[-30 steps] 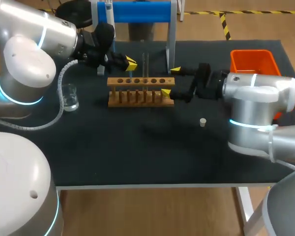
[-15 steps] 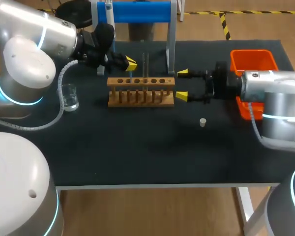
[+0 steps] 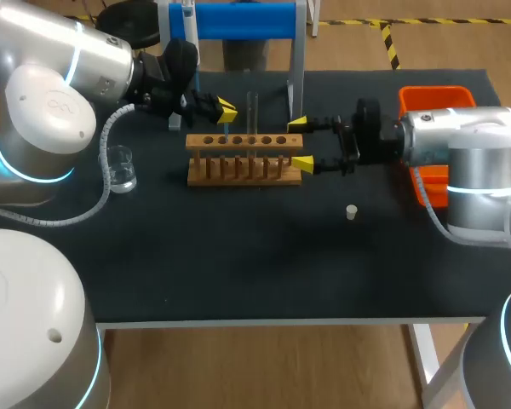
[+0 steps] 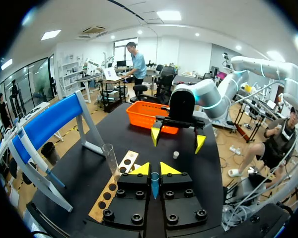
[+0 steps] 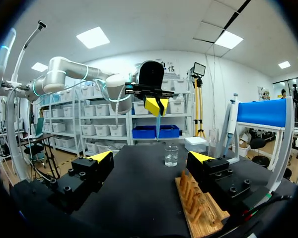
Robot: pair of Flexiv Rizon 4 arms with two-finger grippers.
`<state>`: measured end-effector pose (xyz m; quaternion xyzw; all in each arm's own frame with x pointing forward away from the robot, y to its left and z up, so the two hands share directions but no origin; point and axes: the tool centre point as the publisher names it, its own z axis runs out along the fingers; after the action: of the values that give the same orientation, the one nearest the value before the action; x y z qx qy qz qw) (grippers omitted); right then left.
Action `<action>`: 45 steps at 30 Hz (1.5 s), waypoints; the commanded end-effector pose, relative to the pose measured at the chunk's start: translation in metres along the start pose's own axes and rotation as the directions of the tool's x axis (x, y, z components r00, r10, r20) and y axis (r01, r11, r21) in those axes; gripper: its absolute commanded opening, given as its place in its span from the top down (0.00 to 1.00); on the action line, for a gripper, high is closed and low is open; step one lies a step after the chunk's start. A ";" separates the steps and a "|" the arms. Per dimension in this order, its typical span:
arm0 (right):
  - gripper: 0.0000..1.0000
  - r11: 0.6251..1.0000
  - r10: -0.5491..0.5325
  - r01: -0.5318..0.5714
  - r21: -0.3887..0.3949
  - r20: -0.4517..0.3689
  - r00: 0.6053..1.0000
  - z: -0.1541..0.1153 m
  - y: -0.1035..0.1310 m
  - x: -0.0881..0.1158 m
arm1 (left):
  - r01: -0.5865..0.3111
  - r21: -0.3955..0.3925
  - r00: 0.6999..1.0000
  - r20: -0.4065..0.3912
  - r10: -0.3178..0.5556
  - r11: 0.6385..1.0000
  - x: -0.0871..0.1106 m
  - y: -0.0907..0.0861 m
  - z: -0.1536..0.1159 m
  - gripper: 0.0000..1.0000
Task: Invert the test tube, pick up the pipette, mount the tip to pipette, aspirate from beaker and dispense into the tube, eject the tip, return the pipette, and cap with the stopper.
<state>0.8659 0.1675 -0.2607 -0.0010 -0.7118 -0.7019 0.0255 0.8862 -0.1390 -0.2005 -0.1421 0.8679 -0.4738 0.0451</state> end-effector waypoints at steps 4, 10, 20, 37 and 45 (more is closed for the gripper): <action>0.00 1.000 0.021 -0.021 0.003 0.012 1.000 0.026 0.003 -0.002 | 0.000 -0.005 1.000 -0.004 -0.001 1.000 -0.001 -0.001 -0.001 1.00; 0.00 1.000 0.022 -0.022 0.013 0.025 0.999 0.045 0.005 -0.003 | 0.000 -0.005 1.000 -0.004 -0.001 1.000 -0.001 -0.001 -0.001 1.00; 0.00 1.000 0.020 -0.021 0.015 0.037 0.999 0.072 0.009 -0.010 | 0.000 -0.005 1.000 -0.004 -0.001 1.000 -0.001 -0.001 -0.001 1.00; 0.00 1.000 0.012 -0.013 0.020 0.015 1.000 0.106 0.016 -0.024 | 0.000 -0.005 1.000 -0.004 -0.001 1.000 -0.001 -0.001 -0.001 1.00; 0.00 1.000 0.010 -0.010 0.011 0.013 1.000 0.117 0.022 -0.028 | 0.000 -0.005 1.000 -0.004 -0.001 1.000 -0.001 -0.001 -0.001 1.00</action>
<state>0.8883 0.2804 -0.2403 -0.0089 -0.7160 -0.6976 0.0246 0.8861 -0.1390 -0.2007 -0.1421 0.8679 -0.4737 0.0455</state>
